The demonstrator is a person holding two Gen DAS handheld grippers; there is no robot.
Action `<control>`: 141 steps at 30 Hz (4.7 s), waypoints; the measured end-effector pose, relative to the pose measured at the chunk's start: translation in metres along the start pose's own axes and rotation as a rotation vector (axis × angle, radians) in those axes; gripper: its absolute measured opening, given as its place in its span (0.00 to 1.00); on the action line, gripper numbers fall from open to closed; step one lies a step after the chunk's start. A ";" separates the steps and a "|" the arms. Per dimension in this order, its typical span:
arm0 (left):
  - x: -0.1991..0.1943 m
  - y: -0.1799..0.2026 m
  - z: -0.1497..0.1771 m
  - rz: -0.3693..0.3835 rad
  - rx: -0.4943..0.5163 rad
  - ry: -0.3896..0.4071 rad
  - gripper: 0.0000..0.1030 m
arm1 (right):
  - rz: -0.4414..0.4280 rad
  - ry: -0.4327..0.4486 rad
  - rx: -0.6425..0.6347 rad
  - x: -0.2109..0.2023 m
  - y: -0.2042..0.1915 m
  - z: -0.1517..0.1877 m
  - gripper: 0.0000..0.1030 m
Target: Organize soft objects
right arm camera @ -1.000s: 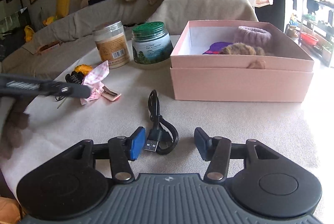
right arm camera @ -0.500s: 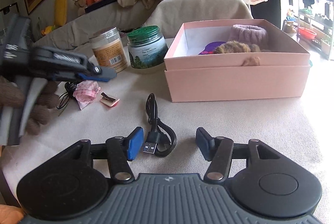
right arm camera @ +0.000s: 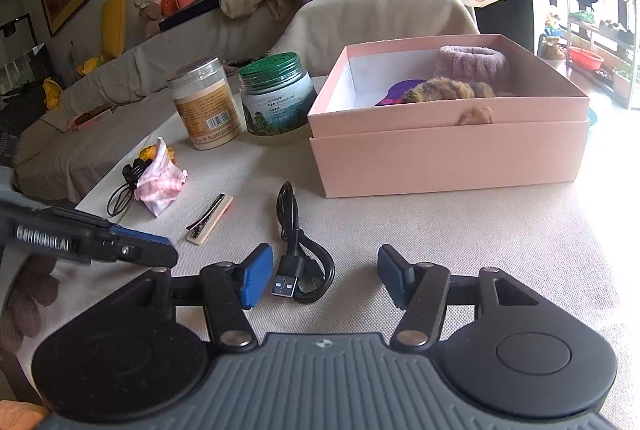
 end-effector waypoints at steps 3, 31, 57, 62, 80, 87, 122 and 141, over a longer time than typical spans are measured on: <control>0.006 0.014 -0.006 -0.093 0.063 0.076 0.21 | 0.002 0.000 0.006 0.000 0.000 0.000 0.57; 0.030 0.040 0.011 -0.076 0.202 0.029 0.22 | -0.044 0.009 -0.167 -0.026 -0.003 -0.020 0.13; 0.071 0.004 -0.155 0.222 -0.116 0.230 0.20 | 0.073 0.228 0.027 -0.074 0.093 -0.113 0.13; 0.014 -0.018 -0.129 0.085 -0.083 0.314 0.20 | 0.001 0.138 0.064 -0.013 0.069 -0.197 0.18; -0.091 -0.135 0.026 -0.174 -0.352 0.558 0.20 | -0.107 0.021 -0.302 0.036 -0.113 -0.137 0.56; -0.089 -0.132 0.032 -0.171 -0.316 0.594 0.20 | -0.157 0.057 -0.486 0.050 -0.196 -0.099 0.56; -0.056 -0.113 -0.032 -0.290 -0.235 0.389 0.21 | 0.040 0.035 -0.283 -0.003 -0.061 -0.010 0.32; 0.009 -0.138 -0.062 -0.333 -0.103 0.106 0.41 | 0.004 0.017 -0.236 0.008 -0.060 -0.004 0.61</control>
Point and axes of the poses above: each gripper's, at about its wrist camera, not at the fingertips, and x roughly the way its jaws point, y to its right, z to its underside, the point moved 1 cm from there along x, roughly the way its jaws point, and after that the axes turned 15 degrees about z, right-handed, at the moved point
